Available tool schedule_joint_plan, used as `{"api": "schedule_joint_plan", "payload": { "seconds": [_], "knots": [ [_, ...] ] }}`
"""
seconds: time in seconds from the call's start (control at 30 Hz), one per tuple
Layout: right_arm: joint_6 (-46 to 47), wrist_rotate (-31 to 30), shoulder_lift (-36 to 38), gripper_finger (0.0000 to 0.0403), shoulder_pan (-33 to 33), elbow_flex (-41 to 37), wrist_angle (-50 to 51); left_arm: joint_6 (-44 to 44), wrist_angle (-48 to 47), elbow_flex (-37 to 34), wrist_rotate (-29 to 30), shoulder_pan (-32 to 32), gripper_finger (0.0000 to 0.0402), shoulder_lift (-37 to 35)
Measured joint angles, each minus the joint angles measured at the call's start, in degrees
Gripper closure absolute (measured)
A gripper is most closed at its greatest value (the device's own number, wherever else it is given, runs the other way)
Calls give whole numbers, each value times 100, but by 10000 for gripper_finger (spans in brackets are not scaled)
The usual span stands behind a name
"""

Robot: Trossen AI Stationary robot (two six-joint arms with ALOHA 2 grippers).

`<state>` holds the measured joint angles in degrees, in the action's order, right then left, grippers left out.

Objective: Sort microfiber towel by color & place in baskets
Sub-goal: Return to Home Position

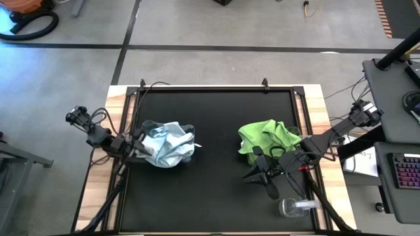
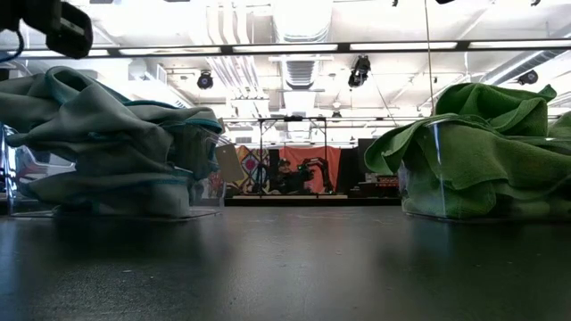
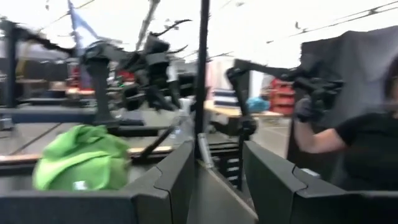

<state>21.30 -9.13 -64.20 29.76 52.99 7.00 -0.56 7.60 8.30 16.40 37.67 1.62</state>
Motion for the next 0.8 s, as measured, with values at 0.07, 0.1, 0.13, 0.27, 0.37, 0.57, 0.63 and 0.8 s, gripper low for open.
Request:
{"api": "schedule_joint_plan", "payload": {
  "seconds": [0.07, 0.1, 0.13, 0.27, 0.37, 0.57, 0.63, 0.8],
  "knots": [
    [-14, 0, 0, 321, 0, 0, -1, -8, 208, -214, -239, 0, 278, -172],
    [-16, 0, 0, 321, 0, -2, 0, 25, 368, -290, -305, 0, 278, -172],
    [-18, 0, -2, 321, 0, -2, -6, 71, 446, -330, -470, -2, 278, -165],
    [-37, 2, -2, 321, 0, -3, -6, 74, 500, -401, -991, -4, 278, -165],
    [-127, 0, -2, 321, 0, -4, -22, -77, 542, -420, -994, -7, 278, -165],
    [-295, -35, -2, 321, -2, -4, -52, 101, 782, -559, -942, -111, 278, -165],
    [-340, -132, -3, 321, -2, -4, -54, 200, 868, -604, -917, -230, 278, -165],
    [-445, -160, -2, 321, -4, -4, -69, -46, 724, -627, -355, -695, 278, -165]
  ]
}}
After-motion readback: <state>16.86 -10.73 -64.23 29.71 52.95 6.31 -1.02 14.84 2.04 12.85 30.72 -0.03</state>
